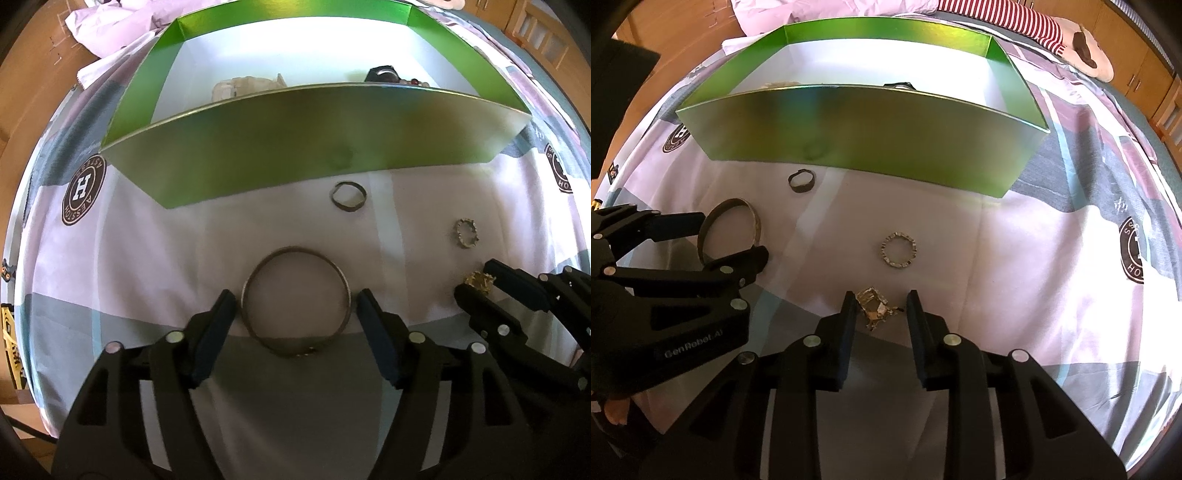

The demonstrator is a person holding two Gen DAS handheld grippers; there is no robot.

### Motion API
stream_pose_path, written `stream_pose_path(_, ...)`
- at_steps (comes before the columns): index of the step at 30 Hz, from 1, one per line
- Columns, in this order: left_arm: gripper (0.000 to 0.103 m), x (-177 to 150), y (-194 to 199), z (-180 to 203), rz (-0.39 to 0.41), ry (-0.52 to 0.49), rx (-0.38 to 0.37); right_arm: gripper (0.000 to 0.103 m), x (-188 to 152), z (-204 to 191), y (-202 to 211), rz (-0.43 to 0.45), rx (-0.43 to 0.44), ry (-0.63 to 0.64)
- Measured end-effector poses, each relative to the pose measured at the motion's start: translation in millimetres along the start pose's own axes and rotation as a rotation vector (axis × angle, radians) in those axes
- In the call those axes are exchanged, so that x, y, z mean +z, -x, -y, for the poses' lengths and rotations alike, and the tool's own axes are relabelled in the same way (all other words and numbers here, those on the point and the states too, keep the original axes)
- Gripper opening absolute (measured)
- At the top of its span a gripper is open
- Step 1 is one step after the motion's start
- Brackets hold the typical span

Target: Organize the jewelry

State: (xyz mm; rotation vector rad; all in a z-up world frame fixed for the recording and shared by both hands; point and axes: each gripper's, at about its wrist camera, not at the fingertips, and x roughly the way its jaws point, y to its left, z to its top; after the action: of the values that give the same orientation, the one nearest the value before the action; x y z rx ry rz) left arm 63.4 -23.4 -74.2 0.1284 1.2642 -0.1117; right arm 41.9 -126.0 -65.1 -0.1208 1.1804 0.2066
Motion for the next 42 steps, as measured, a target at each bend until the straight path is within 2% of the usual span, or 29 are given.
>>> stream_pose_path(3,0.059,0.0,1.0,0.3,0.001,-0.009,-0.011,0.025,-1.8,-0.9,2.1,0.009,-0.001,-0.001)
stream_pose_path(15,0.059,0.4,1.3,-2.0,0.002,-0.008,-0.013,0.025,-5.6,12.4,11.6,0.046,-0.012,-0.056)
stream_pose_path(42,0.06,2.7,3.3,-0.8,0.003,-0.014,-0.002,0.025,-3.5,2.7,2.5,0.022,-0.021,-0.03)
